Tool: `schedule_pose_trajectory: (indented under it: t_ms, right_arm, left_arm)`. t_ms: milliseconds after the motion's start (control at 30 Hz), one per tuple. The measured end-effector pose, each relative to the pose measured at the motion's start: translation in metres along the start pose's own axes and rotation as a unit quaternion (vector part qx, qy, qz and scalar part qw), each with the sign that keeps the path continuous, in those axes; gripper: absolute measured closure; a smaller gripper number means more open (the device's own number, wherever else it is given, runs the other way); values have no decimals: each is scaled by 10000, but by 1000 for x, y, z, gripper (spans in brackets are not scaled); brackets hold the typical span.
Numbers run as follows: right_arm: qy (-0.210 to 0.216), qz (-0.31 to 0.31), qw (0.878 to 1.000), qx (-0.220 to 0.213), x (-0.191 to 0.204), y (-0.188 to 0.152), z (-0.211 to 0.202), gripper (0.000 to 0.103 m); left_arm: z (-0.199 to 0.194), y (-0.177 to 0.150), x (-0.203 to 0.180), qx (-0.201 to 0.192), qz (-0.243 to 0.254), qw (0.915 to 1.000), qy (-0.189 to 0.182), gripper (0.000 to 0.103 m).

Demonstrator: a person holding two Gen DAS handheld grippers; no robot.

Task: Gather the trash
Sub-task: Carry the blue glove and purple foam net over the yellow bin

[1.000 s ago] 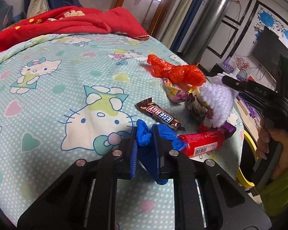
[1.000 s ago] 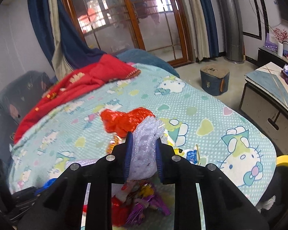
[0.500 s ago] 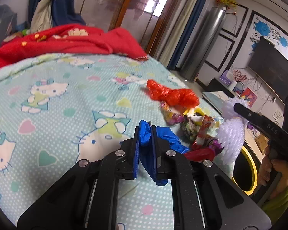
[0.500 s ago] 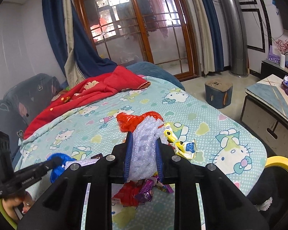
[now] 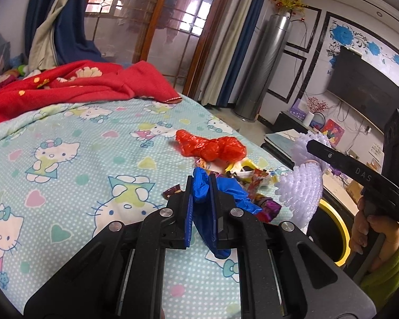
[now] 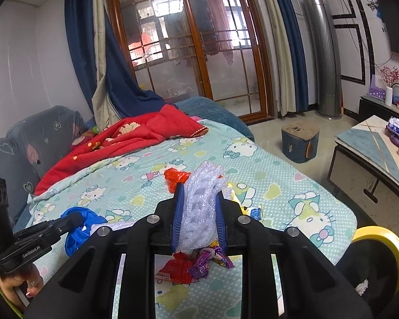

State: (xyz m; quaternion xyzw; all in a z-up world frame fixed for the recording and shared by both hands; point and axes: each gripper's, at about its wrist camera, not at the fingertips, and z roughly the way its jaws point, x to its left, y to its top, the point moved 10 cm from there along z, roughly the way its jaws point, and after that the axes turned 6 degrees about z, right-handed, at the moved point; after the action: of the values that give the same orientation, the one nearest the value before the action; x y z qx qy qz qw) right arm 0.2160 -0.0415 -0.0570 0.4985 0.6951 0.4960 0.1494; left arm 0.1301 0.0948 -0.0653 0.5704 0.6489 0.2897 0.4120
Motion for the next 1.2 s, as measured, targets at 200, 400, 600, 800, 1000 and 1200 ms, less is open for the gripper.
schedule_pose_trajectory:
  t_ms: [200,400,600,800,1000,1200]
  right_arm:
    - [-123,78,9999,-79,-12,9,-10,82]
    - [-267,157,9994,-182,-27,20,-20,82]
    - [-406,228,9984,-315,-41,29,-32,82]
    - [-554,267,9976,-307,-55,33,-37,82]
    - [-716,362,9963,-320,-73,34,-43,82]
    - [-834,349,9951,-400,-84,38,-52,82]
  left_arm:
    - [-4,4,-10,-59,90,9999,-58,97]
    - [-8,8,-27,-129,224,9996,-110,97]
    - [-11,12,-50,-199,432,9986,-248,97]
    - [-11,10,-68,-188,540,9977,-365,97]
    - [-8,7,-87,-161,661,9965,-496,97]
    - [-6,6,-105,-158,780,9950,-600,97]
